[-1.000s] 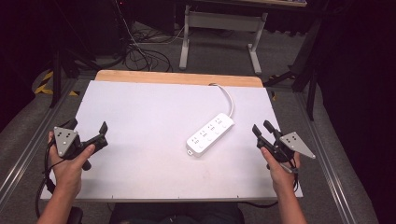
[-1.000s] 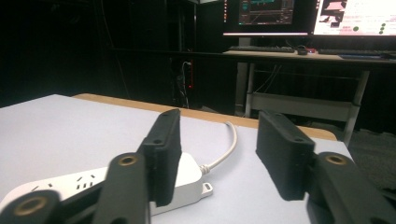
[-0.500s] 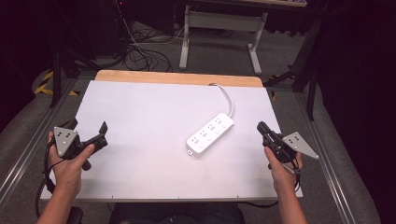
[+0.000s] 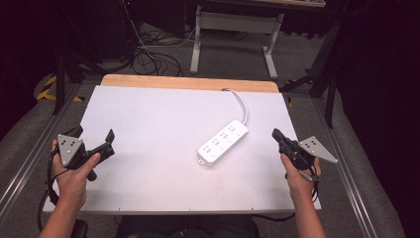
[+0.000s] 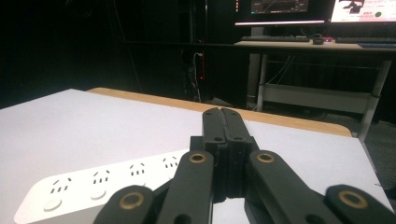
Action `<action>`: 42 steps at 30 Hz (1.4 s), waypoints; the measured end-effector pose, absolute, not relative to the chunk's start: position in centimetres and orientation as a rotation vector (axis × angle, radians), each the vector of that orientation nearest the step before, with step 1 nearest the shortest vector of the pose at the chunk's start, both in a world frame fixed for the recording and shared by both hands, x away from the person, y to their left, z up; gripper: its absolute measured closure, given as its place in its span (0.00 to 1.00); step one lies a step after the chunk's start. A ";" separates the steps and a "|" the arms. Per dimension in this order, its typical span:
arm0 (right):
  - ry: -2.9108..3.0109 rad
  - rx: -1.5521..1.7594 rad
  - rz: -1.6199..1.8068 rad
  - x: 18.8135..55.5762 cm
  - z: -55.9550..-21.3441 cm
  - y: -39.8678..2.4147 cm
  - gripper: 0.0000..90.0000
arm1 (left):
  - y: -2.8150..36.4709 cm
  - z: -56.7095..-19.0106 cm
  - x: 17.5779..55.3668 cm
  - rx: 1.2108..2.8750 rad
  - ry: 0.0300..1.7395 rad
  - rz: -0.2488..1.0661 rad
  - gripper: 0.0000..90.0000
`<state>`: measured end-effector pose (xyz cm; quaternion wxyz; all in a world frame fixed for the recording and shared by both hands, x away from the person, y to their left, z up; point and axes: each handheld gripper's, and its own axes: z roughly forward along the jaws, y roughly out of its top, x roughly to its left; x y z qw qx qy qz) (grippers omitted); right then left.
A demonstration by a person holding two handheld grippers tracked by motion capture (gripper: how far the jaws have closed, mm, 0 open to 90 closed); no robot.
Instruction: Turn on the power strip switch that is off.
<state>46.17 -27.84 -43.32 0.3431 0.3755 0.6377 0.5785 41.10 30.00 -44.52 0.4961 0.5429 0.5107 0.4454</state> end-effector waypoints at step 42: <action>2.054 0.776 1.453 49.3 -44.3 -19.3 1.00 | 30.3 -44.8 40.6 1.354 1.238 1.078 0.07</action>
